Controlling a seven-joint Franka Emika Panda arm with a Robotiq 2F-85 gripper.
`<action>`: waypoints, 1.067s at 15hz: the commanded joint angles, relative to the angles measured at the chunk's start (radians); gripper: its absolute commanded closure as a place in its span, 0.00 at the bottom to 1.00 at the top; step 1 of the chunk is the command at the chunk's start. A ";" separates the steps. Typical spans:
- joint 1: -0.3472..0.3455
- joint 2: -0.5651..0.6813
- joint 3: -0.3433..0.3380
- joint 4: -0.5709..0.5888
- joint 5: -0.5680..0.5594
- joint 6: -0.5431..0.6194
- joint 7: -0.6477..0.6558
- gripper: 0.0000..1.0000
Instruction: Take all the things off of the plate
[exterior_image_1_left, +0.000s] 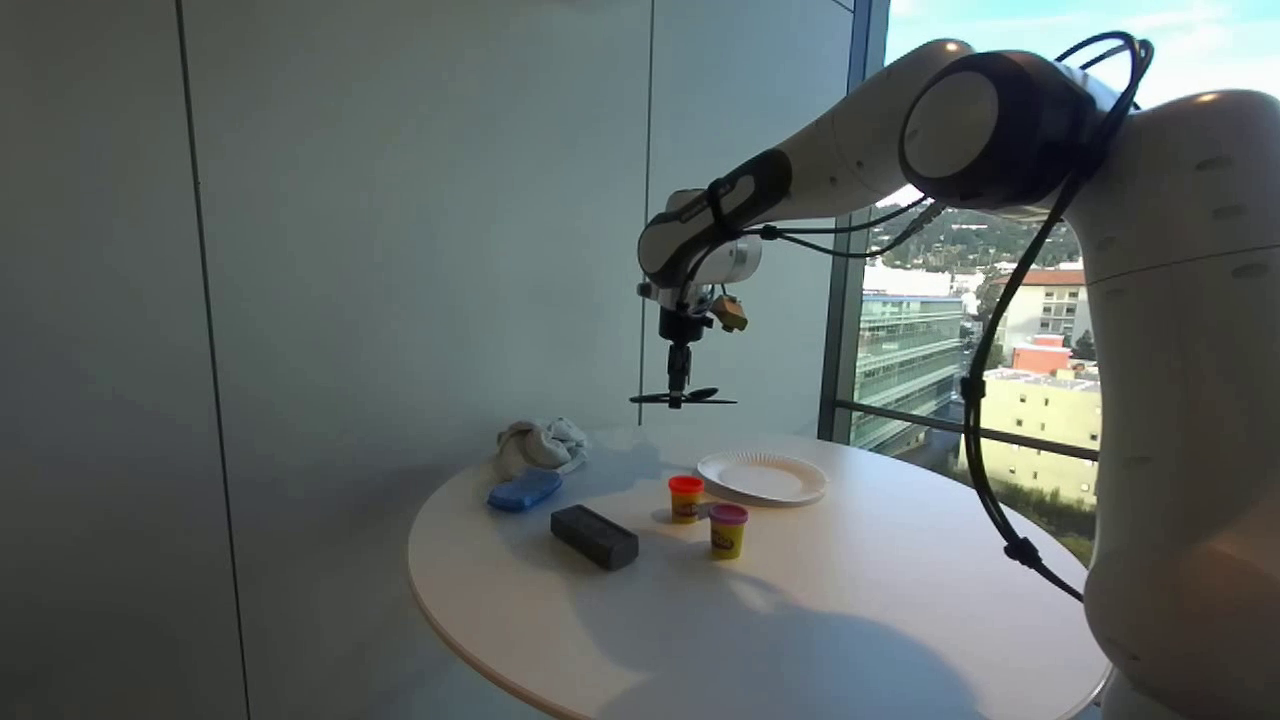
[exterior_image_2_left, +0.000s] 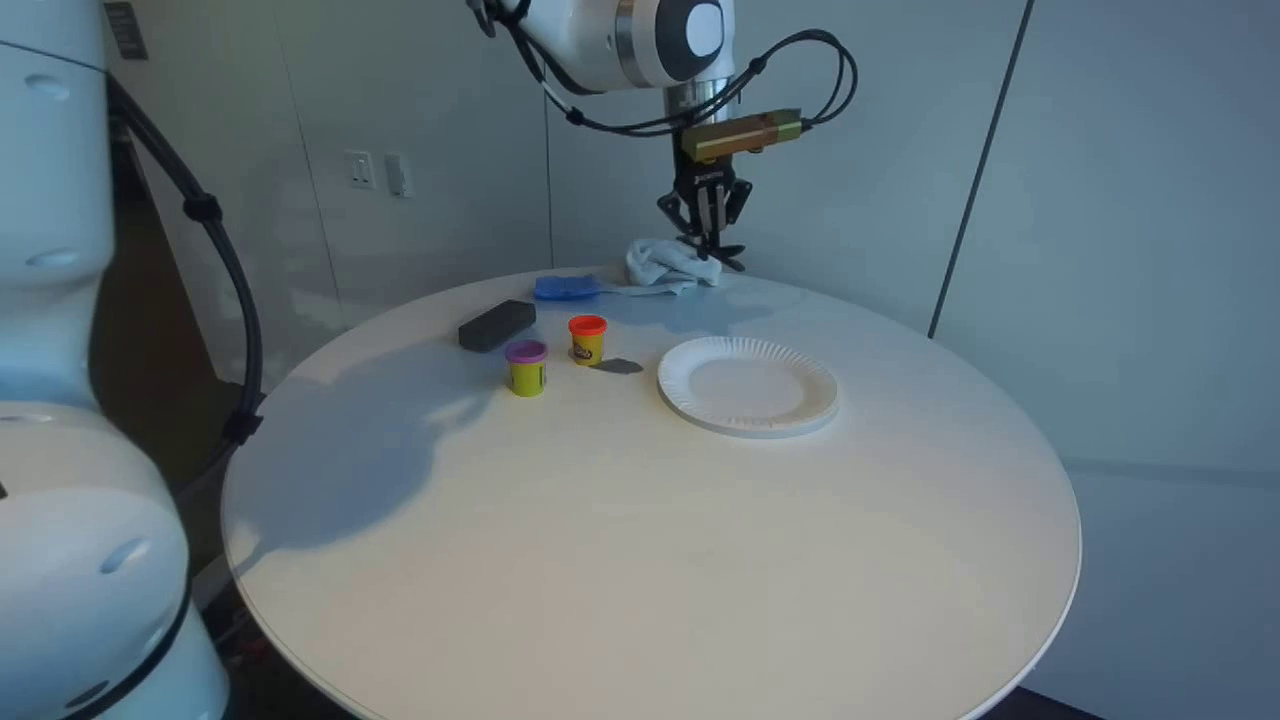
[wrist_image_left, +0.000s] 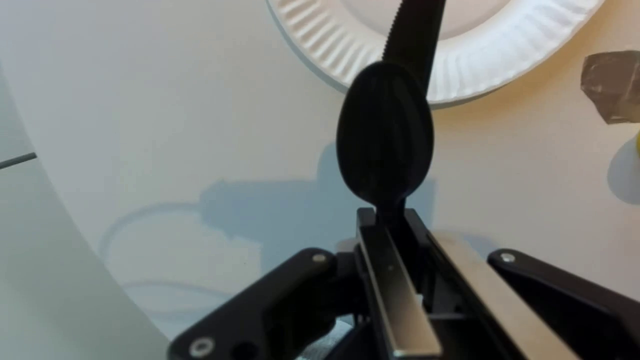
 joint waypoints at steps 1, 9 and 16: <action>0.051 -0.042 0.010 -0.031 -0.110 -0.054 -0.064 0.94; 0.110 -0.003 0.069 0.001 -0.126 -0.073 -0.303 0.94; 0.139 0.091 0.097 0.069 -0.143 -0.041 -0.474 0.94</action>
